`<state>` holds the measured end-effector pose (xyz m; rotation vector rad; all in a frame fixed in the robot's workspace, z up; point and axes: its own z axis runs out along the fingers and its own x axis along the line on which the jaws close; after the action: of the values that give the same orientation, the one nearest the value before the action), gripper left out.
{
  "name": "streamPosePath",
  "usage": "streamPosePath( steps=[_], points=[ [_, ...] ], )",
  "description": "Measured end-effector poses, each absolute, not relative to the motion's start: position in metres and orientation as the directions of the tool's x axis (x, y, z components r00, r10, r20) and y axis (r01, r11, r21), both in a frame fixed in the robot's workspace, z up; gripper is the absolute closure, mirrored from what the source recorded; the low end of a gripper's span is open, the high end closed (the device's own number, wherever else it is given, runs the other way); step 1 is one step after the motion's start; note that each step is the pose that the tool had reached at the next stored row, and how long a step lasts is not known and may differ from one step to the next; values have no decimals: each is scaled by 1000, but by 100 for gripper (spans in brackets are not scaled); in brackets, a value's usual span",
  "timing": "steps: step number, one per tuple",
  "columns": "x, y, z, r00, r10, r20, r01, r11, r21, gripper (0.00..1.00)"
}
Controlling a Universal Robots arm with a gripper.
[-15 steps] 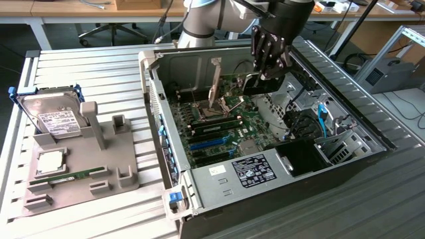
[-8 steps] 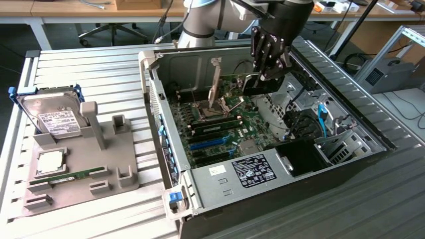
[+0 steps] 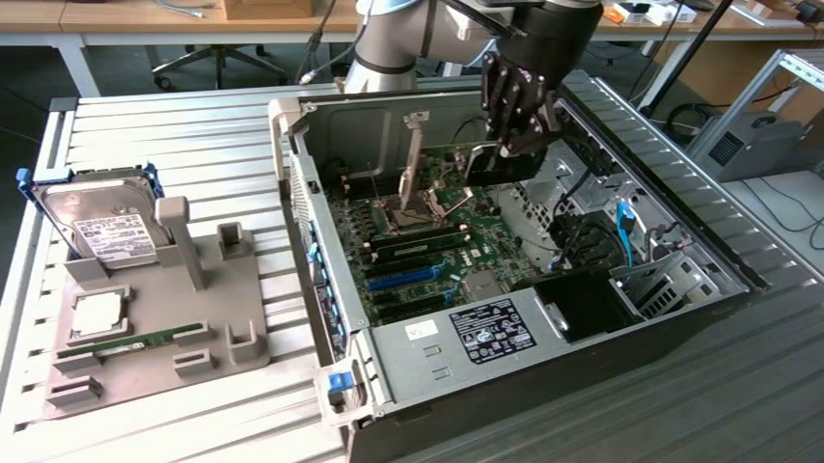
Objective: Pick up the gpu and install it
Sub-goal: 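Insert the gpu into the slot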
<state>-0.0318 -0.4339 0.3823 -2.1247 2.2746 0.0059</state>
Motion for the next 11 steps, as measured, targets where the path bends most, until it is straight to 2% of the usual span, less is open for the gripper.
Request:
streamPosePath(
  steps=[11],
  points=[
    [-45,-434,382,-68,-997,-24,-998,68,-17,73]
  ],
)
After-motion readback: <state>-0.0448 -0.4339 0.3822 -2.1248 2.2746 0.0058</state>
